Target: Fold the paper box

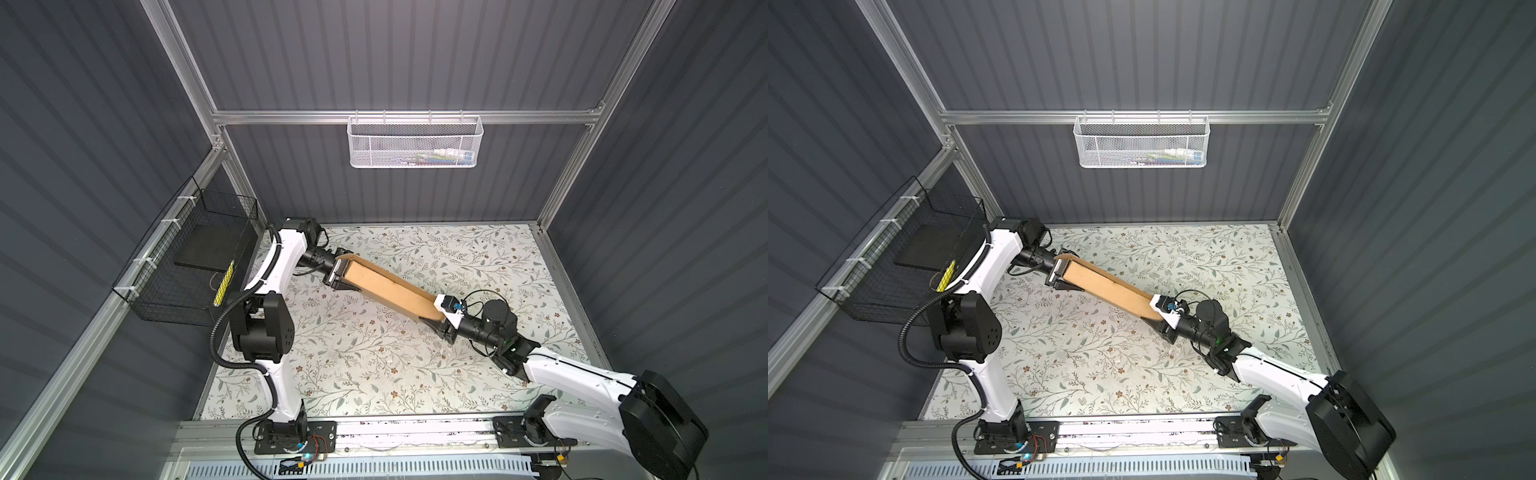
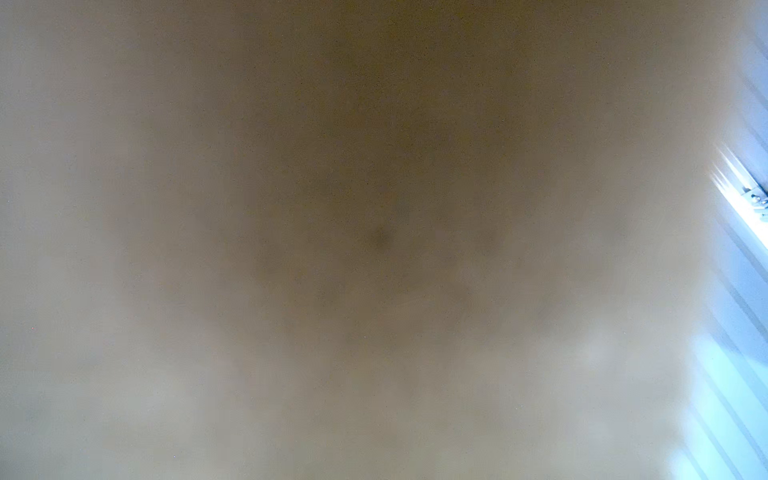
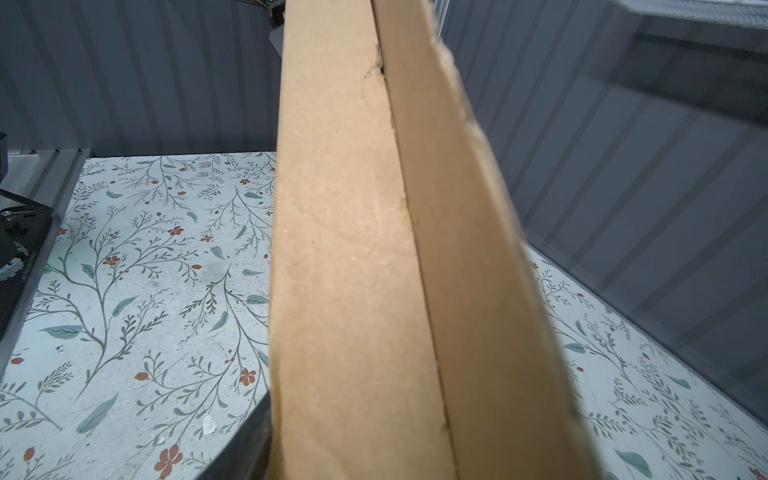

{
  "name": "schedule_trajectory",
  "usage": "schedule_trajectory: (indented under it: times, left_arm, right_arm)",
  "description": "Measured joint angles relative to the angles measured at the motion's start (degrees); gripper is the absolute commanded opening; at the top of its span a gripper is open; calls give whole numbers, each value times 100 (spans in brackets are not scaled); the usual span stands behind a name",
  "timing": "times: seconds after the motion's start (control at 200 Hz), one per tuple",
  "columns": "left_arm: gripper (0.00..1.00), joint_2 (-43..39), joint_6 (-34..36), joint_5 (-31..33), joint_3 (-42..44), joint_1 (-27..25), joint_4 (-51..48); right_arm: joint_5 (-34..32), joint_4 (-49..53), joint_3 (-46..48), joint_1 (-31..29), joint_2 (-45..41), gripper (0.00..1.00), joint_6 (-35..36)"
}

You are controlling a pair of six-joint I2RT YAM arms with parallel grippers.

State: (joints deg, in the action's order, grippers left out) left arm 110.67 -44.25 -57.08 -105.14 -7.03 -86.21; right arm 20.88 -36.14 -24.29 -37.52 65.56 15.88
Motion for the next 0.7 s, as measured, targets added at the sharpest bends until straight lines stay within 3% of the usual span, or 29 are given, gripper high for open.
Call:
schedule_trajectory:
  times: [0.7]
  left_arm:
    - [70,739,605,-55,-767,-15,-446]
  right_arm:
    - [-245,472,2,-4,-378,44,2]
